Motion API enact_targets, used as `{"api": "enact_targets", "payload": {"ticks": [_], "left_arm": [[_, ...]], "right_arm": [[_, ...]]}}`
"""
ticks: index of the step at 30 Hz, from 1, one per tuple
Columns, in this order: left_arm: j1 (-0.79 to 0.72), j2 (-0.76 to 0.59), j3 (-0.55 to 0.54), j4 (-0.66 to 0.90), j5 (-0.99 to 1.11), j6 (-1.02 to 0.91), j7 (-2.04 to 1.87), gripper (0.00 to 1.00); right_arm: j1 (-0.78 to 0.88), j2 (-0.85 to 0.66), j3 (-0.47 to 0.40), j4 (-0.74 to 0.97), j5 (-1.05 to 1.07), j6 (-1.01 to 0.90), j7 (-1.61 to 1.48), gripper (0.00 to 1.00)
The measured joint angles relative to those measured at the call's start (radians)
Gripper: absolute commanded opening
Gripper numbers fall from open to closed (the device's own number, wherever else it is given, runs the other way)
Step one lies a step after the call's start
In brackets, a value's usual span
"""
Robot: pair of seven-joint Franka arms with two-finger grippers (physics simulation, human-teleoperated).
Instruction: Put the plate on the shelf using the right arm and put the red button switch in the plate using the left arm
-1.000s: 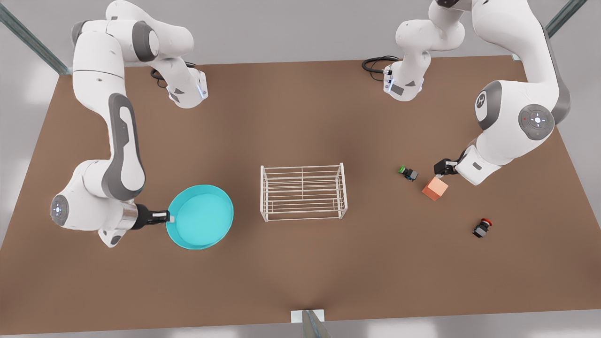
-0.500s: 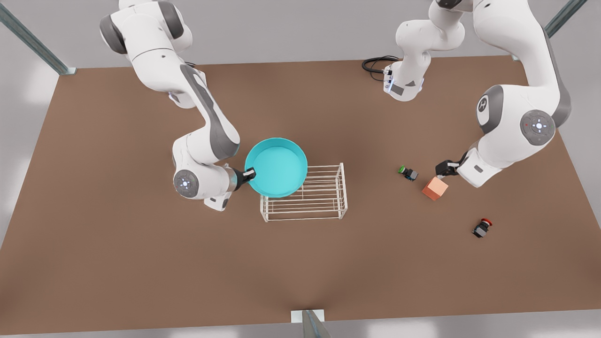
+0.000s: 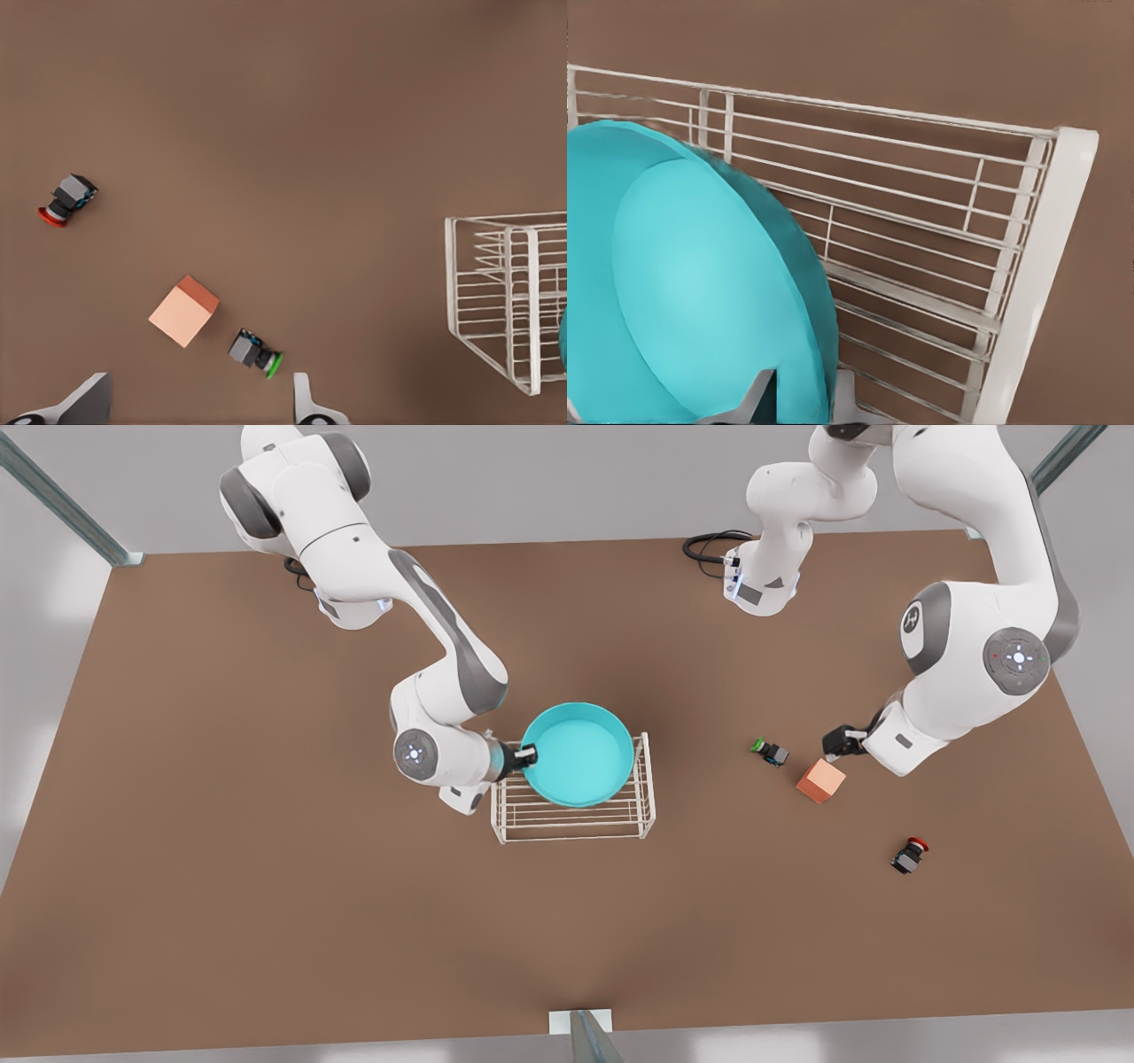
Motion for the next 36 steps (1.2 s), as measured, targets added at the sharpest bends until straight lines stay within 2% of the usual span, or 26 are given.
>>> {"api": "enact_targets", "payload": {"ticks": [2,4,7,10,13,16,23,29,36], "left_arm": [[0.002,0.002,0.001,0.0,0.0,0.005,0.001,1.0],[0.002,0.005,0.0,-0.002,0.0,0.011,0.001,1.0],[0.0,0.016,0.002,-0.007,-0.001,0.035,0.029,1.0],[0.057,0.108,0.006,0.006,-0.005,0.111,0.109,1.0],[0.108,0.232,0.006,0.056,-0.011,0.194,0.219,1.0],[0.149,0.315,0.006,0.067,-0.049,0.279,0.357,1.0],[0.185,0.354,0.013,0.072,-0.055,0.379,0.633,1.0],[0.27,0.486,0.034,0.097,-0.042,0.488,0.8,1.0],[0.309,0.58,0.033,0.108,-0.04,0.62,0.939,1.0]], "right_arm": [[-0.007,-0.101,-0.04,0.0,-0.003,-0.003,0.017,1.0],[-0.021,-0.199,-0.134,0.119,-0.078,-0.082,0.033,1.0],[-0.11,-0.18,-0.176,0.208,-0.313,-0.194,0.021,1.0],[-0.269,-0.096,-0.183,0.217,-0.446,-0.232,-0.021,1.0],[-0.323,-0.054,-0.184,0.22,-0.502,-0.241,-0.062,1.0],[-0.333,-0.036,-0.184,0.22,-0.525,-0.244,-0.096,1.0],[-0.335,-0.03,-0.183,0.22,-0.535,-0.247,-0.157,1.0],[-0.334,-0.025,-0.181,0.221,-0.534,-0.247,-0.191,1.0],[-0.341,-0.025,-0.182,0.221,-0.533,-0.248,-0.22,1.0]]}}
